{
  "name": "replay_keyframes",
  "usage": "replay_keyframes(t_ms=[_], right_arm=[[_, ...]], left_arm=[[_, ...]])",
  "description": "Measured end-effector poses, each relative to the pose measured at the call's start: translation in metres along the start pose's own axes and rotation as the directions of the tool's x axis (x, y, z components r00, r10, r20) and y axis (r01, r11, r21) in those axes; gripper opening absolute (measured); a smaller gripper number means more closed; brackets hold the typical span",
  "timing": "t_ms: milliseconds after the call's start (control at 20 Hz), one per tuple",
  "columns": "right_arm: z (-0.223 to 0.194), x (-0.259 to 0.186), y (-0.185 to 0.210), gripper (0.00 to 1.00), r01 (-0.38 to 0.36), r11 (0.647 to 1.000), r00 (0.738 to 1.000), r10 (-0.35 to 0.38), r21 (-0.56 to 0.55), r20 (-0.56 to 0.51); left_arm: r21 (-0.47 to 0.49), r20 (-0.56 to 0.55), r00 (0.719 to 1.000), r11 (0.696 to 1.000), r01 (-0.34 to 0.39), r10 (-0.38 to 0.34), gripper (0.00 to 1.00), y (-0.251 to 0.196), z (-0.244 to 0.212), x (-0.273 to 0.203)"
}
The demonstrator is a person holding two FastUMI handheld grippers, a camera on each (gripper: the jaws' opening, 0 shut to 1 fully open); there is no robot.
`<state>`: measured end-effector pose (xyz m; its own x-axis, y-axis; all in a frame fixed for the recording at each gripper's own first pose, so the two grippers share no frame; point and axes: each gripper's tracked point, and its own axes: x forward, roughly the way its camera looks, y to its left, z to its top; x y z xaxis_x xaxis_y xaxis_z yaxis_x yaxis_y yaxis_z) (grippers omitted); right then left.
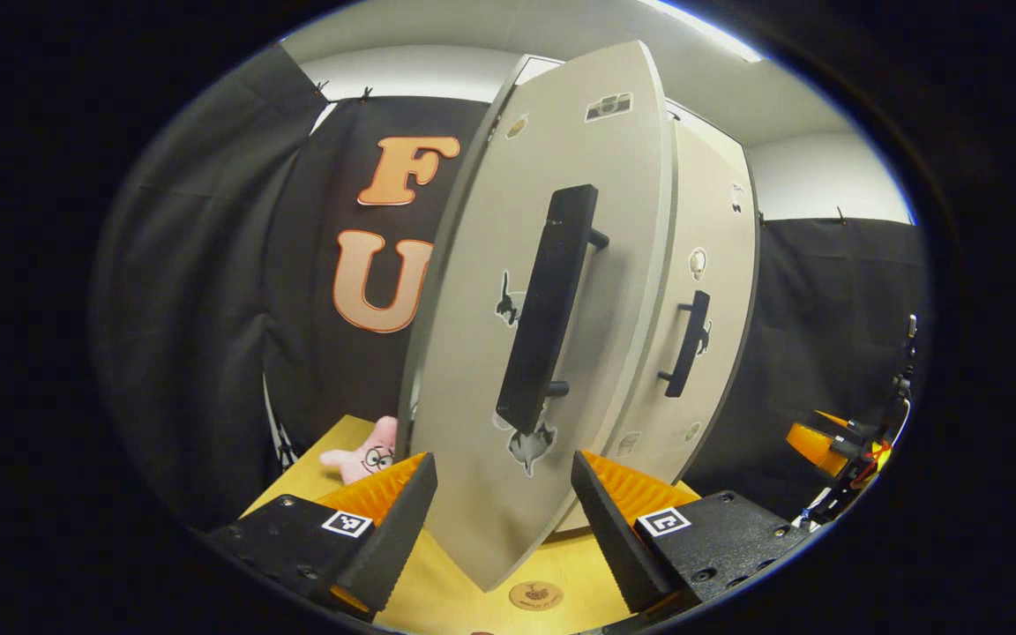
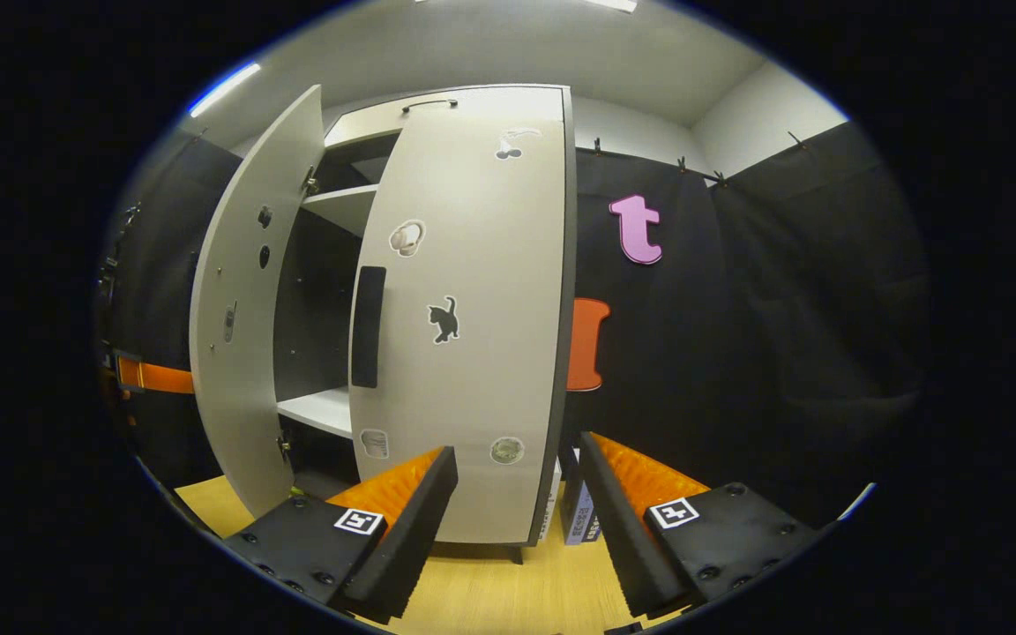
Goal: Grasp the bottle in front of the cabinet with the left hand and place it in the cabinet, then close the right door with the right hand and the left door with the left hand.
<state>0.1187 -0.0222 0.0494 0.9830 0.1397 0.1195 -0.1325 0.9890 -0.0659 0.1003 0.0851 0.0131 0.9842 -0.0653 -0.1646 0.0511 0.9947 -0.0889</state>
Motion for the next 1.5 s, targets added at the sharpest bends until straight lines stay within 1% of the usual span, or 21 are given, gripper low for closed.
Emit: replay_keyframes(t_ms=[100,150,200,300,350,400,450,550,650,1150,1500], right_arm=[[0.003,-0.006,-0.009,0.94,0.019,1.0,1.0,-0.019,0.004,0.007],[0.004,-0.01,-0.014,0.94,0.028,1.0,1.0,-0.028,0.005,0.009],[0.005,-0.013,-0.019,0.94,0.038,0.999,0.999,-0.038,0.004,0.011],[0.004,-0.017,-0.026,0.94,0.055,0.998,0.998,-0.055,-0.002,0.013],[0.004,-0.02,-0.029,0.94,0.063,0.998,0.998,-0.063,-0.007,0.012],[0.004,-0.027,-0.032,0.94,0.07,0.998,0.998,-0.069,-0.009,0.013],[0.004,-0.032,-0.035,0.94,0.075,0.997,0.997,-0.075,-0.011,0.012],[0.004,-0.036,-0.04,0.94,0.086,0.996,0.996,-0.086,-0.013,0.014],[0.004,-0.039,-0.043,0.94,0.096,0.995,0.995,-0.096,-0.015,0.017],[-0.005,-0.036,-0.056,0.94,0.132,0.991,0.991,-0.132,0.0,0.001],[-0.013,-0.029,-0.069,0.94,0.16,0.987,0.987,-0.16,0.004,-0.022]], left_arm=[[-0.015,-0.001,0.999,0.999,0.035,-0.035,0.94,-0.012,-0.003,0.013],[-0.019,-0.003,0.999,0.999,0.047,-0.047,0.92,-0.016,-0.005,0.02],[-0.019,-0.006,0.998,0.998,0.056,-0.056,0.95,-0.02,-0.006,0.029],[-0.005,-0.011,0.998,0.998,0.065,-0.065,0.92,-0.027,-0.009,0.045],[0.002,-0.018,0.998,0.998,0.068,-0.068,0.94,-0.029,-0.01,0.052],[0.007,-0.023,0.997,0.997,0.071,-0.071,0.92,-0.034,-0.013,0.056],[0.011,-0.029,0.997,0.997,0.077,-0.077,0.94,-0.038,-0.016,0.062],[0.017,-0.036,0.996,0.996,0.083,-0.083,0.92,-0.042,-0.018,0.071],[0.029,-0.042,0.996,0.996,0.079,-0.077,0.94,-0.042,-0.02,0.077],[0.048,-0.067,0.996,0.997,0.054,-0.051,0.95,-0.039,-0.033,0.112],[0.049,-0.073,0.996,0.998,0.05,-0.046,0.95,-0.04,-0.039,0.125]])
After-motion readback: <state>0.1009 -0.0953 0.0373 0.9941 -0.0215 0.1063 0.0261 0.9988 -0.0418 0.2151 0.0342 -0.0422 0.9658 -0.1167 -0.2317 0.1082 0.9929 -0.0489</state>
